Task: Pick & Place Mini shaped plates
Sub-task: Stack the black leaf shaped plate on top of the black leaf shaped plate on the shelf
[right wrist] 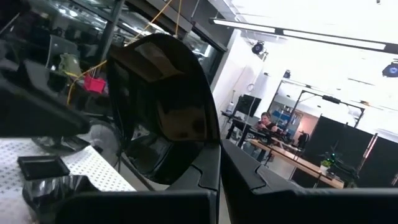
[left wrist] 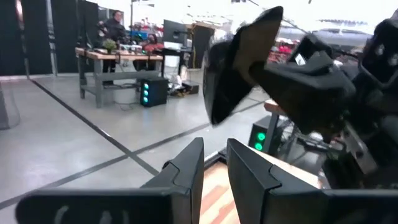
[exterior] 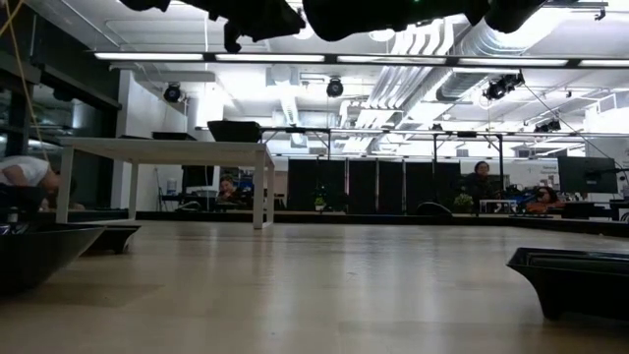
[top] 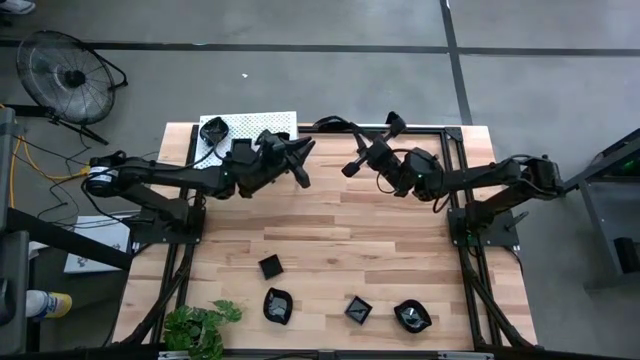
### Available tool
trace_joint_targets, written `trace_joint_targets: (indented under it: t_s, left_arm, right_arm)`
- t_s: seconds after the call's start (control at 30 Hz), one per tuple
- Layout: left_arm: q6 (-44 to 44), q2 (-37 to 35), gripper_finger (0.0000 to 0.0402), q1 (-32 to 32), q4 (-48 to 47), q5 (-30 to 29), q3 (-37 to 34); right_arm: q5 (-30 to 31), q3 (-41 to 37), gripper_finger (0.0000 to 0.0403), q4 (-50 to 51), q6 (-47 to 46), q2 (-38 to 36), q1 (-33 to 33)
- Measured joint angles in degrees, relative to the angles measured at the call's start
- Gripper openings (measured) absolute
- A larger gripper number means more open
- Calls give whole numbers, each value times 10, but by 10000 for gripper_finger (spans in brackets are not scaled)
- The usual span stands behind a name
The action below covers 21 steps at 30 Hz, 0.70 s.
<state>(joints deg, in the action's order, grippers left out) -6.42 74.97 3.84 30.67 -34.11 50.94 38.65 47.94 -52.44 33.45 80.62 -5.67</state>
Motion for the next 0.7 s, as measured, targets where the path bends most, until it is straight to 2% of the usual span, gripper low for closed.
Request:
trace_joint_targets:
  t_s: [0.7]
  left_arm:
    - [5, 0, 68, -1, 10, -10, 0]
  right_arm:
    - [-36, 0, 0, 15, -16, 9, 0]
